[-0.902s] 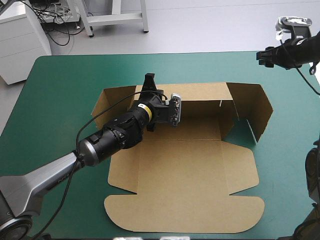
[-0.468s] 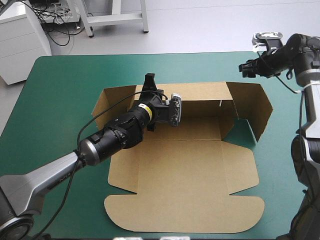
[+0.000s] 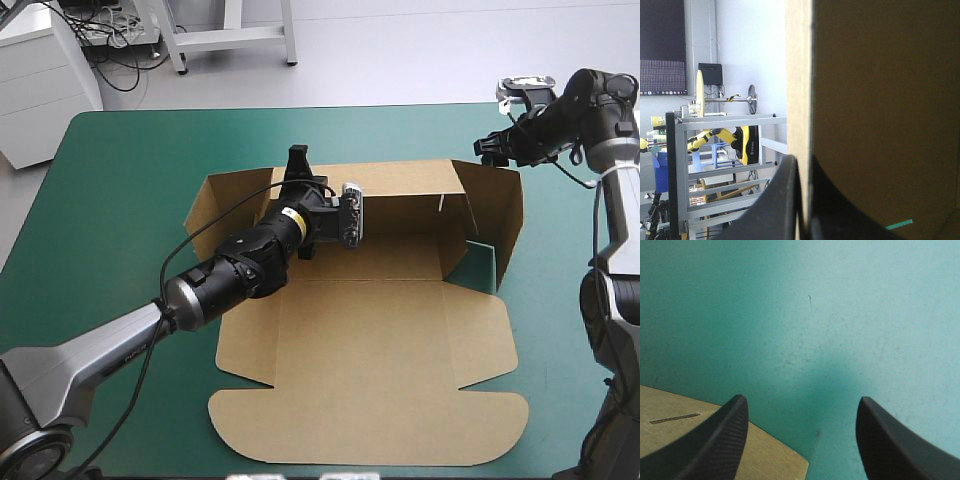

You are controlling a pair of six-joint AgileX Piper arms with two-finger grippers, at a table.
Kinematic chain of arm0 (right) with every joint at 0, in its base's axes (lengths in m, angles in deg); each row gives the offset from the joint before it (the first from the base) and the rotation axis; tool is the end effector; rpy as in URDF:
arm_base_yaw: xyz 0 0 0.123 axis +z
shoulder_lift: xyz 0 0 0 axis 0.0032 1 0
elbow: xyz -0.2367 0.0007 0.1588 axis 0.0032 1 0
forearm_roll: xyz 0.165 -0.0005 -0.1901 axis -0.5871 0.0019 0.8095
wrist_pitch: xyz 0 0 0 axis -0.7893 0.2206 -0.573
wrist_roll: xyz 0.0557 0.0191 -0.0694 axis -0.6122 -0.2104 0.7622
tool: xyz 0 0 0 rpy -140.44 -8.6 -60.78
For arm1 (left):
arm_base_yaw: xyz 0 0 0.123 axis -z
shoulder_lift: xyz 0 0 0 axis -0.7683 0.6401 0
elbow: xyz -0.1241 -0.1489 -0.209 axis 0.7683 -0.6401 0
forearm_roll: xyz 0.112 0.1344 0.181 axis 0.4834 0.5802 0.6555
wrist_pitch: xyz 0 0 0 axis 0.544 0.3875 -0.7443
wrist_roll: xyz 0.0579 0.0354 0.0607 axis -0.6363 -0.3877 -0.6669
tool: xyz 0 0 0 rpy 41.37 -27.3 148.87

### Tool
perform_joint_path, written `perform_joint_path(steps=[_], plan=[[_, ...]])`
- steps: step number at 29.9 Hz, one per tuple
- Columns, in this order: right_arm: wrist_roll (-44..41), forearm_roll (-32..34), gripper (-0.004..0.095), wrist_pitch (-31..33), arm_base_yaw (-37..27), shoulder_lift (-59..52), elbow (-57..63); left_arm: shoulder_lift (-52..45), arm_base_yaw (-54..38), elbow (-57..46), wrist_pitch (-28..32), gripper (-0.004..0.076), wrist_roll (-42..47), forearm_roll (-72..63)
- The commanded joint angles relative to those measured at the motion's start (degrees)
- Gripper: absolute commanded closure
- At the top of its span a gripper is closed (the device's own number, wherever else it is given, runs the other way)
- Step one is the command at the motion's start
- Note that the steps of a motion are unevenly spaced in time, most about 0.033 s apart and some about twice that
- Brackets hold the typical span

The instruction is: Fold the box

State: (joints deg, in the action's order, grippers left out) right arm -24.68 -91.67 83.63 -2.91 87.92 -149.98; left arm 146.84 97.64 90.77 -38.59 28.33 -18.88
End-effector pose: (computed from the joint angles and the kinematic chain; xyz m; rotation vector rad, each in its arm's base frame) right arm 0.4367 -0.0024 0.3435 -0.2724 2.6149 0.2254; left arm 0.2754 -0.2509 0.3207 1.5849 1.3220 0.5807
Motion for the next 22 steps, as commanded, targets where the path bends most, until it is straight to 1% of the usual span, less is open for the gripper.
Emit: perform_joint_path(steps=[1, 4, 11, 22], plan=[[0.41, -1.30, 0.0357, 0.25, -0.30, -4.43, -1.47, -0.72, 0.85, 0.21, 1.69, 0.0756, 2.25, -2.33], [0.81, -2.12, 0.0382, 0.25, -0.30, -5.18, -1.02, -0.72, 0.85, 0.21, 1.41, 0.0756, 2.49, -2.33], [3.62, -4.15, 0.0382, -1.07, -0.30, -8.24, 5.78, -0.72, 0.85, 0.21, 1.40, 0.0756, 2.49, -2.33], [11.66, -10.58, 0.0382, -9.21, -0.30, -17.85, 21.75, -0.72, 0.85, 0.21, 1.17, 0.0756, 2.61, -2.33]])
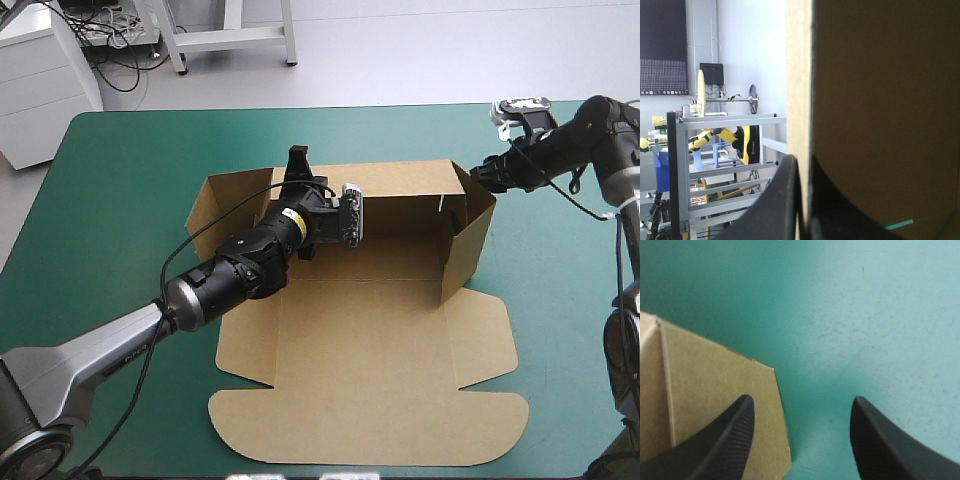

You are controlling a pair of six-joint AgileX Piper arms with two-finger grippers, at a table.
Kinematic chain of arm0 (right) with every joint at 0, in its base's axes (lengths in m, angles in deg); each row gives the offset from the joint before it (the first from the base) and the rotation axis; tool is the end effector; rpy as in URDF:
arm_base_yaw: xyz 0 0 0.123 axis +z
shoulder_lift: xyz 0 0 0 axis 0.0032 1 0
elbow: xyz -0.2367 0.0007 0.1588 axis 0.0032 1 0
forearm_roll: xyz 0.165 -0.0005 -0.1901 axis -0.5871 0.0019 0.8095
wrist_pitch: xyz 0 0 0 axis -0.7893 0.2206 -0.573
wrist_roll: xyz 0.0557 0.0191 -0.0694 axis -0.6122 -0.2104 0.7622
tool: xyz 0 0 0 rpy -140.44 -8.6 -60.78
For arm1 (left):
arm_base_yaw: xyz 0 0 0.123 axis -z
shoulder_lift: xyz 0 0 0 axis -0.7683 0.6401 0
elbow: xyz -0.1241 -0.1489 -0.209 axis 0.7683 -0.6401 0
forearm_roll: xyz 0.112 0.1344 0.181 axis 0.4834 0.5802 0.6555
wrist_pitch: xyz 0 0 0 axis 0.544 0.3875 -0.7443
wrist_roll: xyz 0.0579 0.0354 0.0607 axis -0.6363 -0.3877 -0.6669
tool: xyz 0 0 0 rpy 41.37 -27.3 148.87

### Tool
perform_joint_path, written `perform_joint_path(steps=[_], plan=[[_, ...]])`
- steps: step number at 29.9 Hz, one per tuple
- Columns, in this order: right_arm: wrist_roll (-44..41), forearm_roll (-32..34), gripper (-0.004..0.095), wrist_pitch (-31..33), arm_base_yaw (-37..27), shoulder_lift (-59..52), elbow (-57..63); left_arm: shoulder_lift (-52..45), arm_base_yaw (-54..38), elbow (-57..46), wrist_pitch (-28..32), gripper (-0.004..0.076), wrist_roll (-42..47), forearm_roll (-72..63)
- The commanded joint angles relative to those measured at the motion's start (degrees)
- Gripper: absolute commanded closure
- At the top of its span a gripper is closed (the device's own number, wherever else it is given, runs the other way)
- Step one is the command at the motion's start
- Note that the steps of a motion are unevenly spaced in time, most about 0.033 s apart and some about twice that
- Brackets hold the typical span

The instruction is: Fold the box

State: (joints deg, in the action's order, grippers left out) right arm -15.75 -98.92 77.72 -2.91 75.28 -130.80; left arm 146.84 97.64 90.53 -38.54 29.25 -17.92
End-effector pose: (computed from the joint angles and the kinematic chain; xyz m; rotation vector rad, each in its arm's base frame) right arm 0.3848 0.0095 0.3448 -0.3987 2.5602 0.3311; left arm 0.2754 -0.2506 0.3199 1.5825 1.3209 0.5844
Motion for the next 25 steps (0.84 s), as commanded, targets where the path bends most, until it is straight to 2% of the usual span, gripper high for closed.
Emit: perform_joint_path(steps=[1, 15, 20, 25], plan=[[3.40, -3.87, 0.0382, -3.98, -0.30, -5.98, 4.04, -0.72, 0.85, 0.46, 1.11, 0.0756, 1.70, -3.29], [17.59, -11.84, 0.0383, -15.89, -0.30, -21.03, 28.17, -0.72, 0.85, 0.46, 1.11, 0.0756, 1.92, -3.29], [24.03, -13.08, 0.0382, -16.00, -0.20, -23.21, 32.50, -0.72, 0.85, 0.46, 1.11, 0.0756, 2.05, -3.29], [34.32, -17.84, 0.0382, -15.19, -0.20, -23.21, 35.15, -0.72, 0.85, 0.46, 0.61, 0.0756, 2.92, -3.29]])
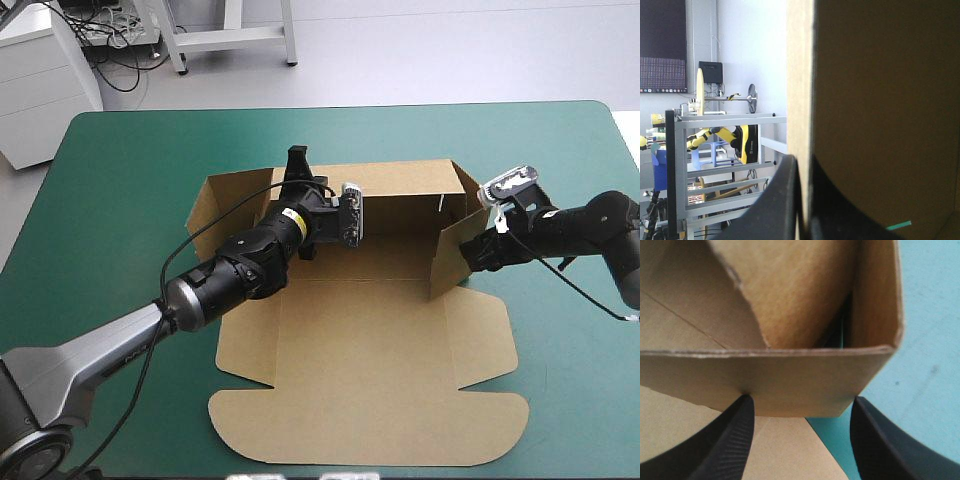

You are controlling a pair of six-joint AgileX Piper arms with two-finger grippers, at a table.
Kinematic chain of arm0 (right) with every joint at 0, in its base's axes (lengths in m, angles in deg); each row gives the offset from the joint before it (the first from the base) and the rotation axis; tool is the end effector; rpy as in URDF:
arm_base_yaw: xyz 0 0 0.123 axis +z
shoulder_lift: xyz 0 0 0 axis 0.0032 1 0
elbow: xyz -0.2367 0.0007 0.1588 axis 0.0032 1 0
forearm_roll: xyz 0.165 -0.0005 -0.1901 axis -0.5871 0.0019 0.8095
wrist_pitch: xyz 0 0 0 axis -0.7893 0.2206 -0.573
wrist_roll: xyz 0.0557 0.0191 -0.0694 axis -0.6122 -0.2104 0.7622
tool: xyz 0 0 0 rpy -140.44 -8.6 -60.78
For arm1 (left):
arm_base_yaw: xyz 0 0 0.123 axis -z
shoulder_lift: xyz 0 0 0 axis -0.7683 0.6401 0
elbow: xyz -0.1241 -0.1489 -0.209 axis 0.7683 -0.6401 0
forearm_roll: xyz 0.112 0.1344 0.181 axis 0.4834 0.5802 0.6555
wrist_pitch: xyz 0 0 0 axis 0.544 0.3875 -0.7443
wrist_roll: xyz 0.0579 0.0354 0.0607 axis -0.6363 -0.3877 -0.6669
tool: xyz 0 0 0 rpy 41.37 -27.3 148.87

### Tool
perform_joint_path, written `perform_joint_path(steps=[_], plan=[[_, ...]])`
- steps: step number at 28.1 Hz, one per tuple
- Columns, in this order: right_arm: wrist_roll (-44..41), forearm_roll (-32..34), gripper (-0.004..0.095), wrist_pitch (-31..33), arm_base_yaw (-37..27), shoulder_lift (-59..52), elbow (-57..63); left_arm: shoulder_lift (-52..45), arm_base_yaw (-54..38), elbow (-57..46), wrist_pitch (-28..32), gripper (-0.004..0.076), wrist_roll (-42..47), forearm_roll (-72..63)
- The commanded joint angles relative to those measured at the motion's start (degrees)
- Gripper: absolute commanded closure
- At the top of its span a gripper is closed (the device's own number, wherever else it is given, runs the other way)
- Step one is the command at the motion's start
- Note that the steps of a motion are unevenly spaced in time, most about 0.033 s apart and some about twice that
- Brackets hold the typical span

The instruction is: Fold the box

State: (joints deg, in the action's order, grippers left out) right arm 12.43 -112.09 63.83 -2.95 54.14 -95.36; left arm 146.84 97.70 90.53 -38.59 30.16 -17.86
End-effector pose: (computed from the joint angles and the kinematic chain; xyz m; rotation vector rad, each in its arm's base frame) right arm 0.2837 0.0249 0.3040 -0.7336 2.3626 0.3551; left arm 0.2752 -0.2508 0.3199 1.5716 1.3313 0.5756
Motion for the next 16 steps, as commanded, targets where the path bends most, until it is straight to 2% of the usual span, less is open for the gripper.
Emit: perform_joint_path(steps=[1, 5, 8, 16], plan=[[7.62, -5.26, 0.0382, -1.32, -0.15, -2.07, -0.19, -0.72, 0.79, 0.46, 0.55, 0.0756, 2.01, -3.34], [13.11, -8.25, 0.0351, -2.40, -0.15, -1.95, -0.19, -0.72, 0.79, 0.46, 0.55, 0.0756, 2.01, -3.34], [13.90, -9.54, 0.0320, -2.40, -0.15, -1.95, -0.19, -0.72, 0.79, 0.46, 0.55, 0.0756, 2.01, -3.34], [15.14, -13.48, 0.0316, -1.88, 0.08, -0.47, -0.19, -0.72, 0.79, 0.46, -0.05, 0.0756, 2.01, -3.34]])
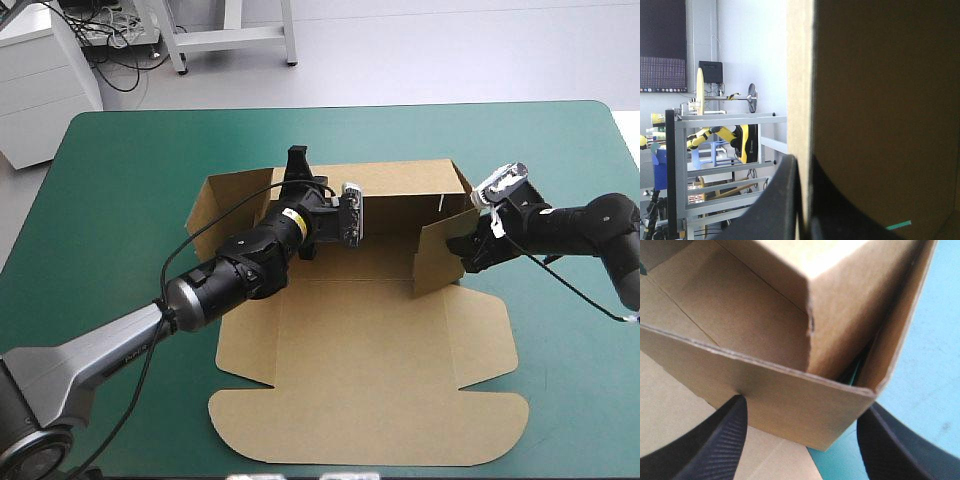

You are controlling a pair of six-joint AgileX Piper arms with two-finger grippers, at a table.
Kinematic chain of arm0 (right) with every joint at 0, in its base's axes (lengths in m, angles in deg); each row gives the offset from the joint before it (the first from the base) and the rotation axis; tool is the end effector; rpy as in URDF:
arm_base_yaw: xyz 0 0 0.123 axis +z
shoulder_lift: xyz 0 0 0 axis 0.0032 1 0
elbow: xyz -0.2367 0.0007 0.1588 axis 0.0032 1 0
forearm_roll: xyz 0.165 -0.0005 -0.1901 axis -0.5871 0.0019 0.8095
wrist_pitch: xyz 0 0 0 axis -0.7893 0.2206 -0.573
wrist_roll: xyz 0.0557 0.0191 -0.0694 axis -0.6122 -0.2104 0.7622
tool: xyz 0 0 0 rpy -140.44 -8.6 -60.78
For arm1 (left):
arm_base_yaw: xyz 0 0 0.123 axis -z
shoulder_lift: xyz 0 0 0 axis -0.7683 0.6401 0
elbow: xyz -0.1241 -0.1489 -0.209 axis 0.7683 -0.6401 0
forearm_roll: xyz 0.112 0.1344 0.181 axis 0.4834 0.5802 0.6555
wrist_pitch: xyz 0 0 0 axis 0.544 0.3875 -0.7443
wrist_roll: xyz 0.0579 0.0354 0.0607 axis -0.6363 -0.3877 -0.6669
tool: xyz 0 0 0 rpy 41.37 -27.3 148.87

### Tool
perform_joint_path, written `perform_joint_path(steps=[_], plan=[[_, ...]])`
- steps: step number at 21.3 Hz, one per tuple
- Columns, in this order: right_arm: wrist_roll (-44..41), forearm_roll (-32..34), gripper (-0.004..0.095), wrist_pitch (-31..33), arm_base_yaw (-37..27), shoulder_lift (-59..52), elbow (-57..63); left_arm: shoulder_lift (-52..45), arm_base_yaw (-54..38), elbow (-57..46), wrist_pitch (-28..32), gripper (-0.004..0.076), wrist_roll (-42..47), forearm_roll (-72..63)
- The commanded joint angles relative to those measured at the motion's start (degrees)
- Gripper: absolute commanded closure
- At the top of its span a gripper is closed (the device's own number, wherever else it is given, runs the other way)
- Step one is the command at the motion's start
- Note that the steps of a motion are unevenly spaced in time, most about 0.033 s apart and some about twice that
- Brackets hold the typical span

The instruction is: Fold the box

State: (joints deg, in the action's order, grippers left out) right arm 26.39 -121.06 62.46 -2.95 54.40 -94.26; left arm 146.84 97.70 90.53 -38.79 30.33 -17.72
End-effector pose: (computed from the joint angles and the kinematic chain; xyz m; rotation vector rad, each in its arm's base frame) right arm 0.2865 0.0324 0.3045 -0.8709 2.2060 0.3859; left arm 0.2753 -0.2505 0.3199 1.5701 1.3341 0.5786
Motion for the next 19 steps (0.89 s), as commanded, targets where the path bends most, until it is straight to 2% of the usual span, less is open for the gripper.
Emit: perform_joint_path(steps=[1, 8, 12, 15, 19], plan=[[1.19, -4.75, 0.0316, -0.51, 0.38, -0.31, -1.28, -0.72, 0.79, 0.46, 0.01, 0.0756, 1.83, -3.49], [0.45, -4.83, 0.0317, -5.26, 4.68, 1.61, -1.28, -0.72, 0.79, 0.46, -0.07, 0.0756, 3.21, -3.49], [-5.53, -4.84, 0.0343, -10.76, 7.17, 1.74, -1.28, -0.72, 0.79, 0.46, -0.07, 0.0756, 3.21, -3.38], [-6.82, -4.60, 0.0395, -11.64, 7.32, 1.74, -1.28, -0.72, 0.79, 0.46, -0.07, 0.0756, 3.21, -2.58], [-6.82, -4.84, 0.0515, -11.54, 7.32, 1.74, -1.28, -0.72, 0.79, 0.46, -0.17, 0.0756, 3.21, -1.71]])
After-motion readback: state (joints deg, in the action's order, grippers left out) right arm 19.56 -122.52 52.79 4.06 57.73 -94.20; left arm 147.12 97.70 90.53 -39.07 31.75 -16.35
